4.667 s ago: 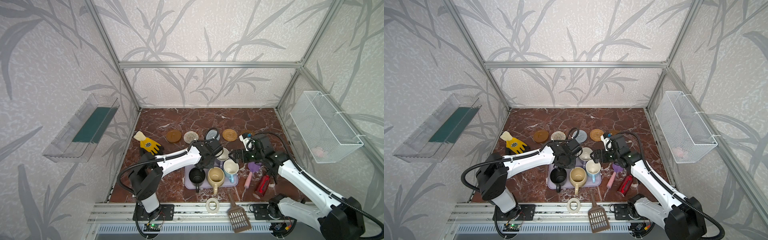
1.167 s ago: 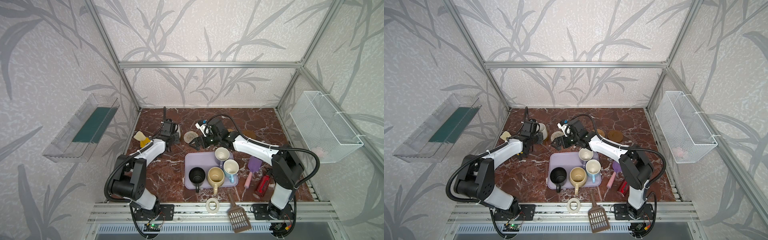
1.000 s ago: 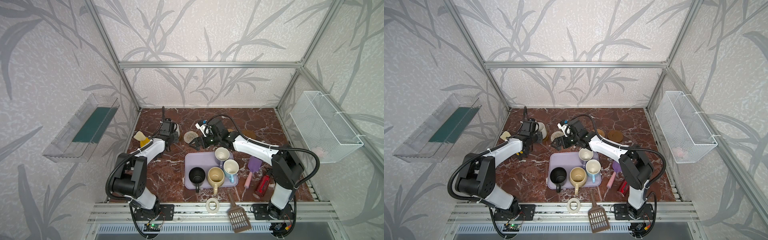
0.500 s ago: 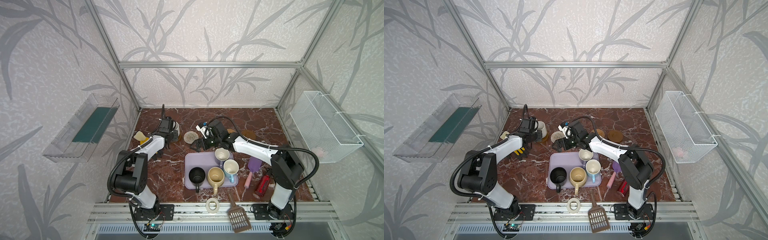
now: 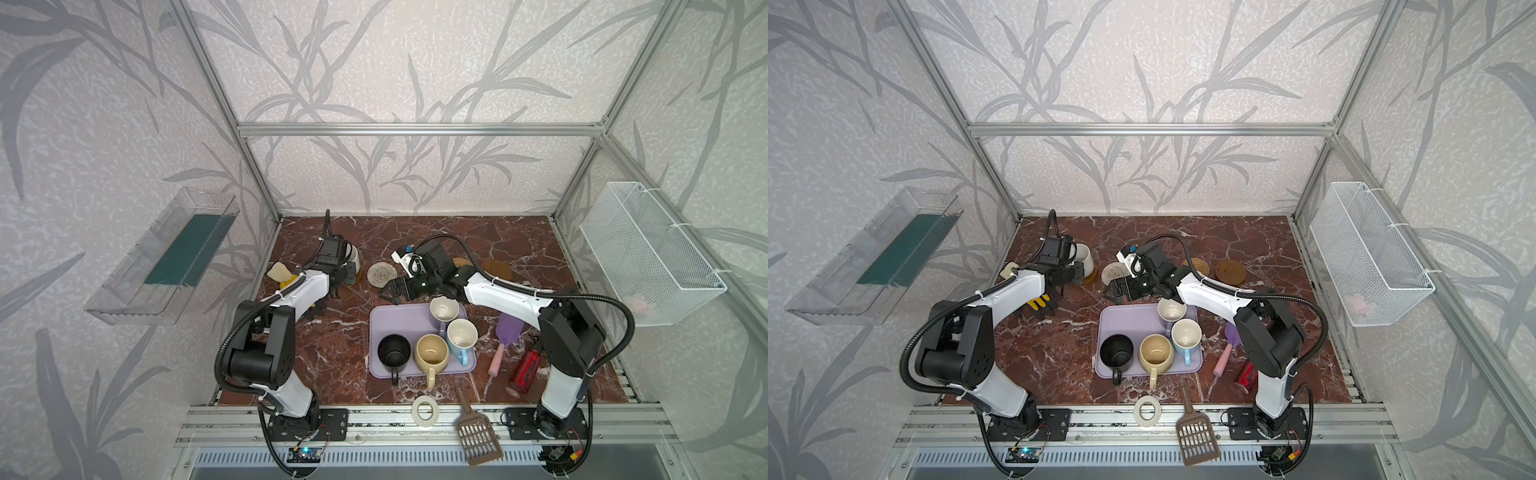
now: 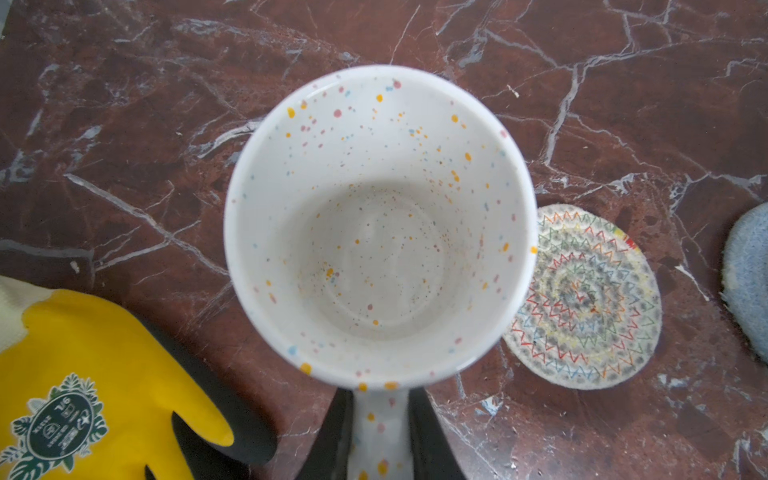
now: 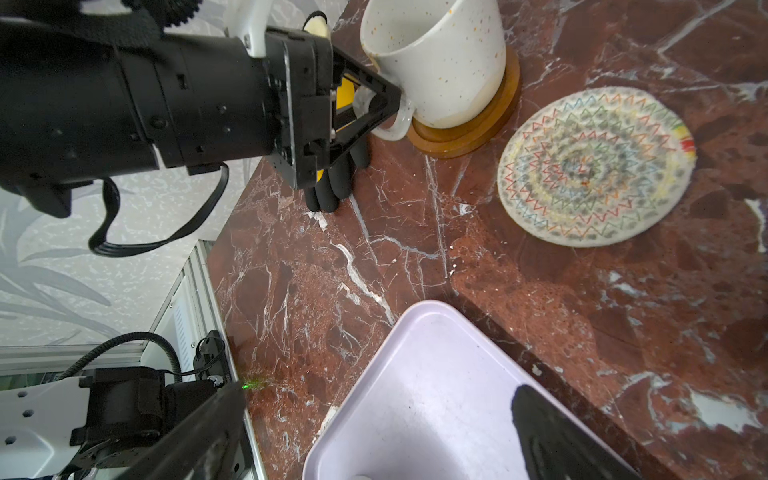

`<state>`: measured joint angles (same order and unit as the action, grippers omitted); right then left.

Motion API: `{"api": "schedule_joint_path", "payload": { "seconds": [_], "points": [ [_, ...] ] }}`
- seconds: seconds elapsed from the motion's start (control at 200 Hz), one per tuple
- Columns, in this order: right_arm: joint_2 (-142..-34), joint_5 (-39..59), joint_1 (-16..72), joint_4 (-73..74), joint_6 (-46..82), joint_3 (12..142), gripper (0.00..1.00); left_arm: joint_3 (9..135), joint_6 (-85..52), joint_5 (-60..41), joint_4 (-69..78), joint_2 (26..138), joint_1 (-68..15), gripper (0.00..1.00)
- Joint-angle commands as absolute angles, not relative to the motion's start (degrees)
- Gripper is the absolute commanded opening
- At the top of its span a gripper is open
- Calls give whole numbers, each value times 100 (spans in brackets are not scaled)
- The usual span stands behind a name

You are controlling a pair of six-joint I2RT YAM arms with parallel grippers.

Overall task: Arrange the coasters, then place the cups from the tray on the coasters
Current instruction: 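Lower the speckled mug onto the wooden coaster and open the left gripper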

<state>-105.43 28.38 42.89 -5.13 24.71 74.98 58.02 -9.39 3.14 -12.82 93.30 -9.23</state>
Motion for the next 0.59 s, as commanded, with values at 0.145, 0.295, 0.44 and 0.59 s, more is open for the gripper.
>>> {"api": "schedule_joint_path", "payload": {
  "seconds": [0.145,0.295,0.44,0.59],
  "points": [
    [-10609,2960,4281,-417,2586,7533,99,5586,-847,388,-1605,9132,-894,31],
    [-10560,2953,4280,-419,2599,7513,99,5614,-890,477,-1690,9157,-882,32],
    [-10516,2937,4280,-429,2591,7488,99,5602,-971,479,-1702,9154,-875,37],
    [-10423,2864,4289,-563,2505,7519,99,5592,-1091,369,-1702,9023,-871,51]
  ]
}}
